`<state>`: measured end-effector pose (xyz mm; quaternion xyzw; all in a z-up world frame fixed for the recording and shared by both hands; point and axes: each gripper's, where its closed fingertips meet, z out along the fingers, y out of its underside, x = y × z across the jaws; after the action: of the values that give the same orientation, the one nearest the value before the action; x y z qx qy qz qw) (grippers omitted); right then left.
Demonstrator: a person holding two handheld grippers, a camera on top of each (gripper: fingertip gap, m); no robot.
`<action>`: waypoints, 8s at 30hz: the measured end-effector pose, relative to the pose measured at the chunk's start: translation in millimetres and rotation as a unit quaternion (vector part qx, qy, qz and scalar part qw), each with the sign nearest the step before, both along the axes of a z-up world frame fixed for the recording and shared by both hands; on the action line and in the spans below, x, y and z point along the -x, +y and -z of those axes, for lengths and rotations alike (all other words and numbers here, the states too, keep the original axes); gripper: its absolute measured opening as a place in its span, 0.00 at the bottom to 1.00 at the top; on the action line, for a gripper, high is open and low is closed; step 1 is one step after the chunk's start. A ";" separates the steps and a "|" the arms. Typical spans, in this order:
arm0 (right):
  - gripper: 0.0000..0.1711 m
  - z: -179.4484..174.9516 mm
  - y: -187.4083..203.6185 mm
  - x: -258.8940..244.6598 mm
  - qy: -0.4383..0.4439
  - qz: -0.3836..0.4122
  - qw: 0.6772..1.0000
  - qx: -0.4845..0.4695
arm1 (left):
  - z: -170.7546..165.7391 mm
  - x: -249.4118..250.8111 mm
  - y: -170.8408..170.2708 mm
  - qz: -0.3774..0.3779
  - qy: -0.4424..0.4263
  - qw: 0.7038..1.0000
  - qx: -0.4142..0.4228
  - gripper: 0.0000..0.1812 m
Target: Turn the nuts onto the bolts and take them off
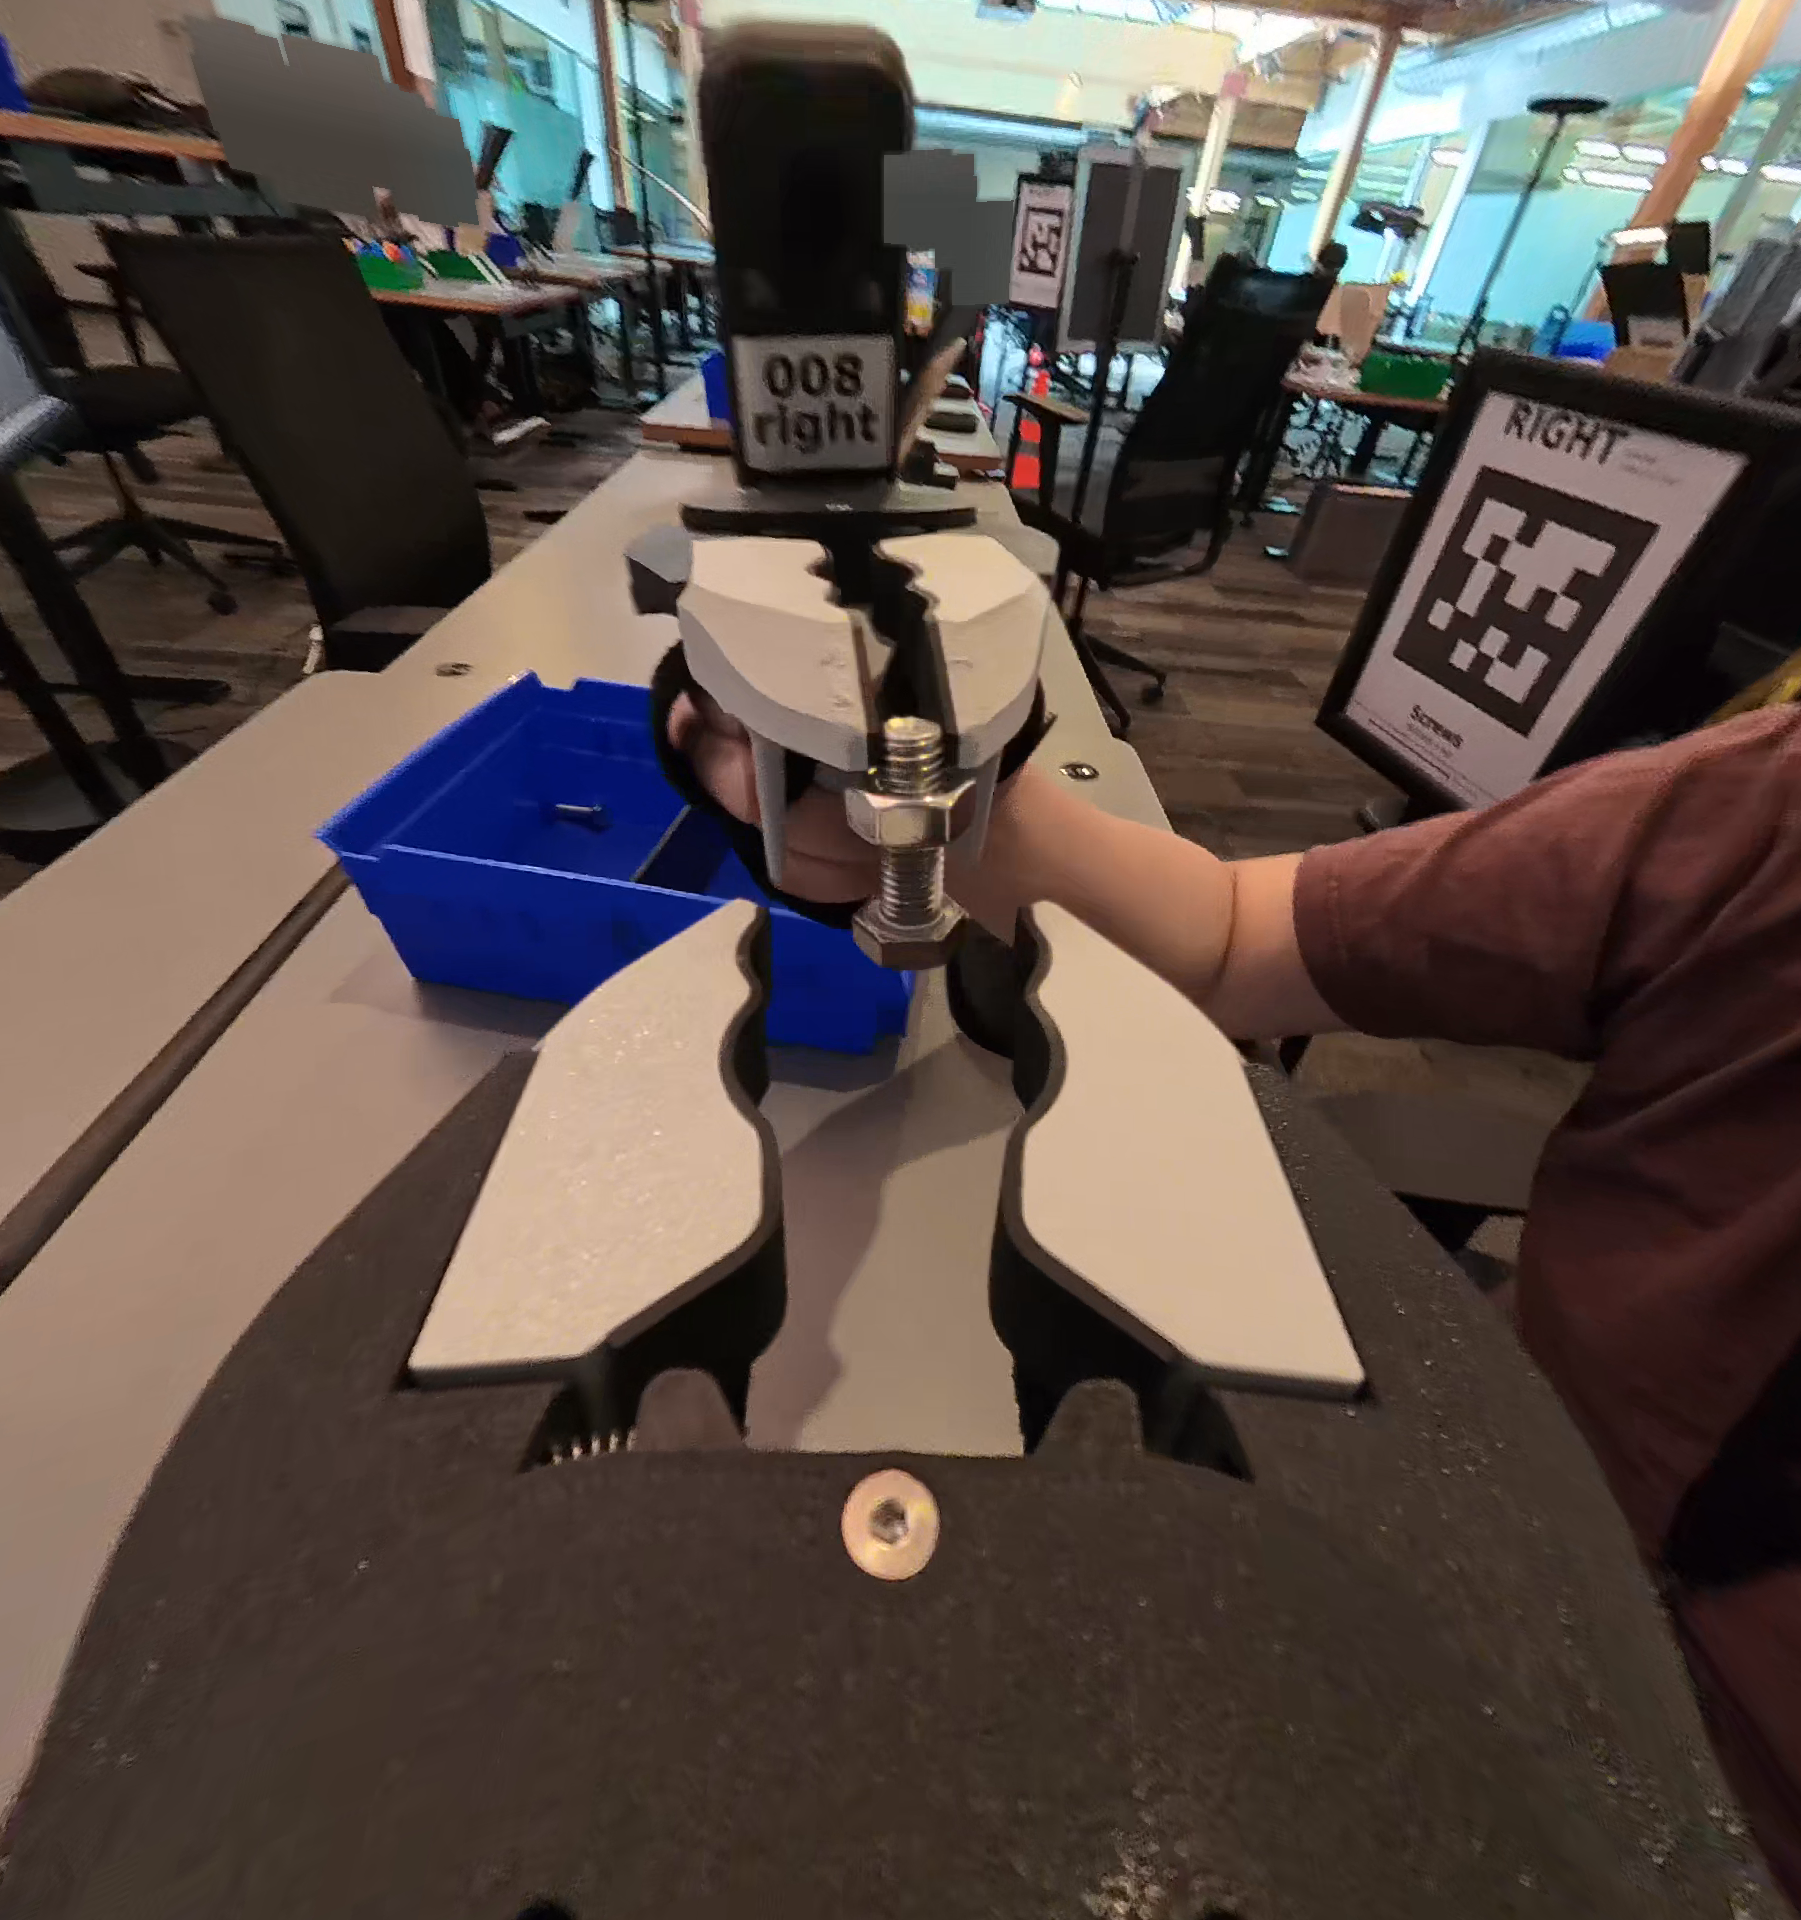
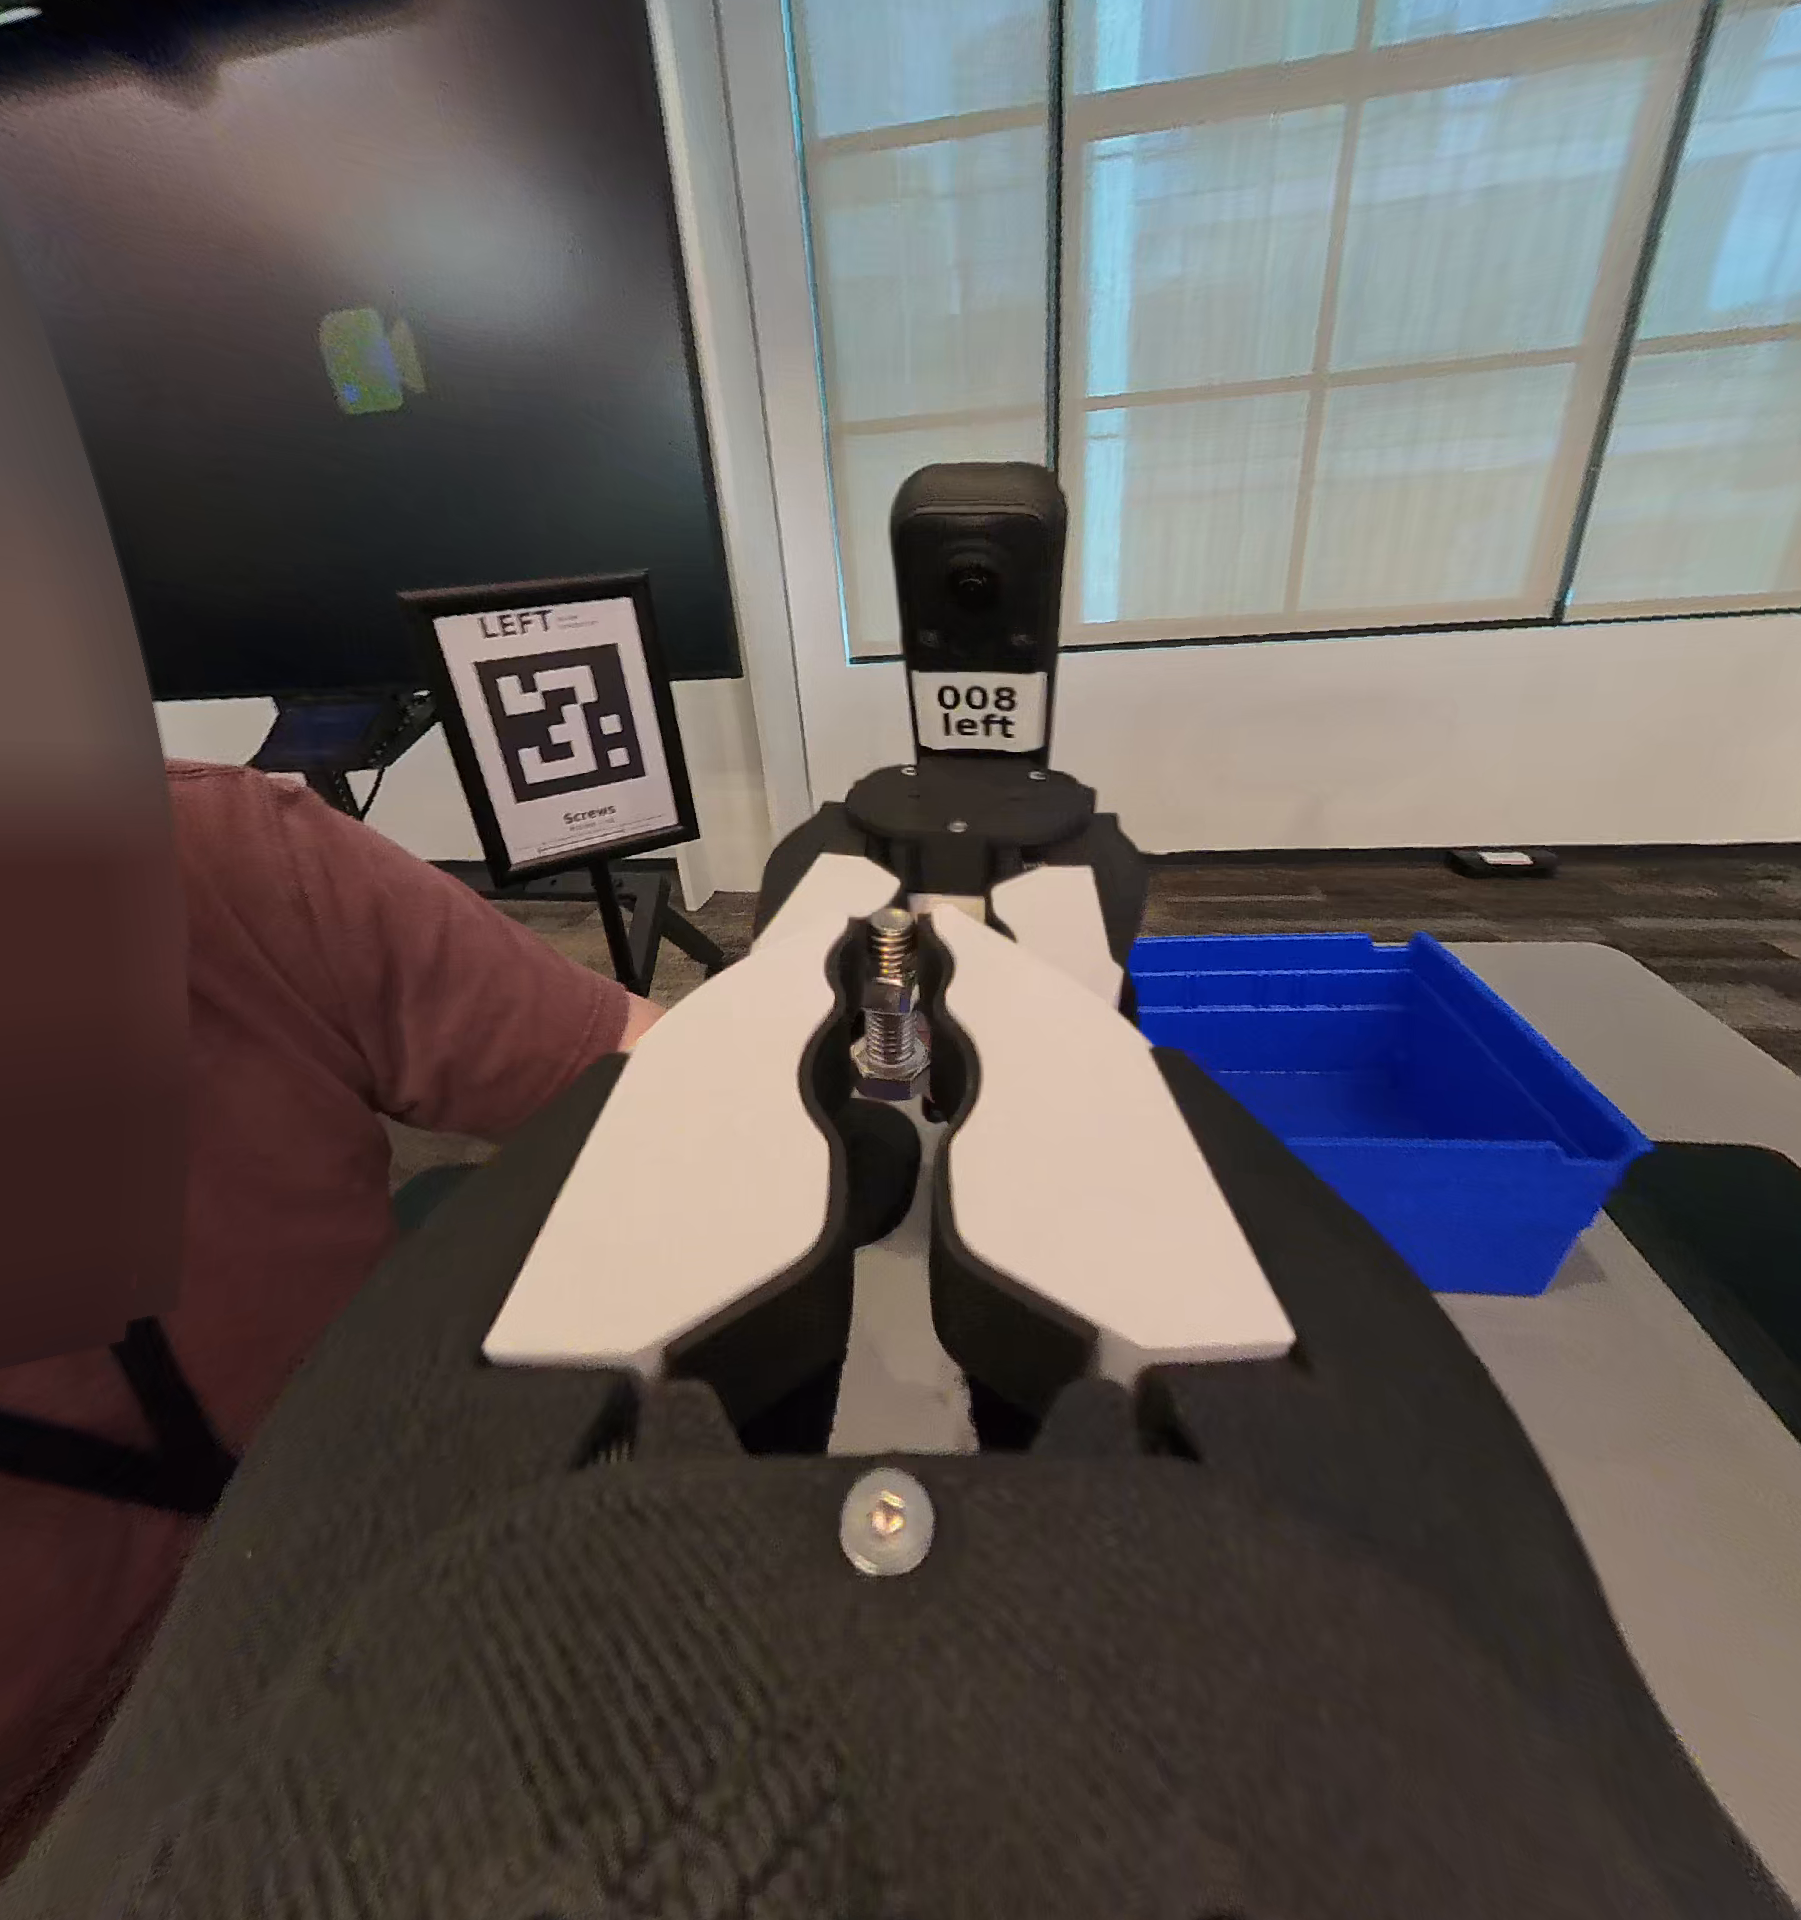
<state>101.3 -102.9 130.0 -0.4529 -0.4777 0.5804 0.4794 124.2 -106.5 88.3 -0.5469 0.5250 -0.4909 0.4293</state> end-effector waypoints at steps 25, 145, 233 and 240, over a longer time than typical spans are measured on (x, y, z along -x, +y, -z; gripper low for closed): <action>0.26 -5.6 18.8 -1.2 0.015 0.116 0.991 -0.071 | -0.1 -5.7 16.5 -0.085 0.000 0.995 -0.043 0.07; 0.16 -17.0 -7.4 -12.9 0.058 -0.062 0.995 0.058 | -19.5 -13.8 -35.5 0.020 -0.027 0.999 -0.011 0.07; 0.16 -22.9 -19.2 -12.7 0.071 -0.088 0.992 0.057 | -26.2 -11.7 -45.0 0.042 -0.039 0.998 -0.001 0.07; 0.21 -29.6 -31.6 -3.7 0.061 -0.055 0.996 0.017 | -26.4 -11.5 -35.3 0.009 -0.042 0.999 -0.017 0.07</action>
<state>105.0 -134.5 159.6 -0.3975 -0.4617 0.6404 0.4677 135.8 -141.8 114.7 -0.5140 0.5199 -0.5081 0.4554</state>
